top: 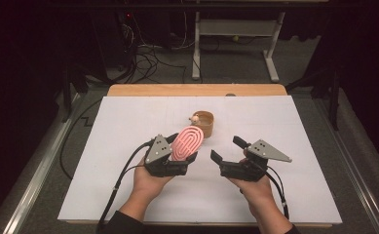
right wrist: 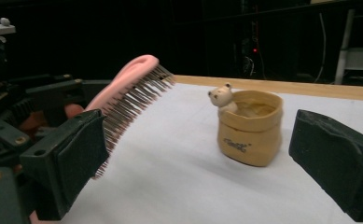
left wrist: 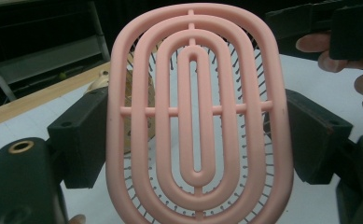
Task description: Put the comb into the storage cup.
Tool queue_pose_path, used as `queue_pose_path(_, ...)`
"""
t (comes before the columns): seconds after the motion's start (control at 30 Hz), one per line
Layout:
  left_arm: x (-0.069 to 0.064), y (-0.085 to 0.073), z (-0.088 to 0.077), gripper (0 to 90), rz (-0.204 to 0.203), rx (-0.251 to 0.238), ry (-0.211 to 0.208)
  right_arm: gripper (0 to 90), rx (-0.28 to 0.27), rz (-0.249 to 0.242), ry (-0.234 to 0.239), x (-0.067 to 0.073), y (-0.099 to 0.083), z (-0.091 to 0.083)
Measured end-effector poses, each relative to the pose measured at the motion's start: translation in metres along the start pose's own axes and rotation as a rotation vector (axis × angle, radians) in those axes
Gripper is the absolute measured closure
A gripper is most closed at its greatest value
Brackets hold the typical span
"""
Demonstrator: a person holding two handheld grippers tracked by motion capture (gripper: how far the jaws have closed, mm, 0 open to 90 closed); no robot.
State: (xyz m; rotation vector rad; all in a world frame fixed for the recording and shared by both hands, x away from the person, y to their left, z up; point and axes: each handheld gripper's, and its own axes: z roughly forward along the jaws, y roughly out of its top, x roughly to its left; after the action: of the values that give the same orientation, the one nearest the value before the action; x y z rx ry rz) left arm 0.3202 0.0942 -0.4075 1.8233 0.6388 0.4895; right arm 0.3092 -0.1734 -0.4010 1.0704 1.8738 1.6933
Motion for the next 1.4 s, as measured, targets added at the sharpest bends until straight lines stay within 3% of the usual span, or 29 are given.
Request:
queue_pose_path(0.23,-0.008,0.000,0.006,18.1,0.008,0.010,-0.005,6.4,0.000,0.018,0.030,0.011,0.006,0.014)
queue_pose_path(0.4,-0.011,0.000,0.010,18.1,0.008,0.045,-0.001,7.7,0.005,0.042,0.068,0.014,0.010,0.026)
queue_pose_path(0.53,-0.013,0.001,0.011,18.1,0.001,0.037,-0.001,7.8,0.017,0.064,0.067,0.016,0.010,0.035)
queue_pose_path(0.63,-0.015,0.000,0.010,18.1,0.019,0.040,0.001,7.8,0.035,0.077,0.062,0.017,0.008,0.038)
queue_pose_path(0.8,-0.010,-0.001,0.008,18.1,-0.005,0.022,0.007,12.2,0.062,0.127,0.061,0.015,0.009,0.044)
queue_pose_path(0.97,-0.010,0.000,0.008,18.1,-0.002,0.007,0.013,19.1,0.100,0.181,0.067,0.013,0.008,0.049)
queue_pose_path(1.0,-0.010,0.000,0.008,18.1,-0.001,0.005,0.013,23.1,0.113,0.208,0.084,0.012,0.007,0.050)
queue_pose_path(1.13,-0.011,-0.001,0.010,18.1,0.013,0.025,0.021,32.9,0.125,0.241,0.107,0.010,0.007,0.053)
queue_pose_path(1.33,-0.012,-0.003,0.013,18.0,0.023,0.035,0.032,54.2,0.195,0.391,0.171,0.005,0.007,0.058)
queue_pose_path(1.4,-0.012,-0.003,0.013,18.0,0.023,0.037,0.033,54.9,0.205,0.408,0.173,0.004,0.008,0.059)
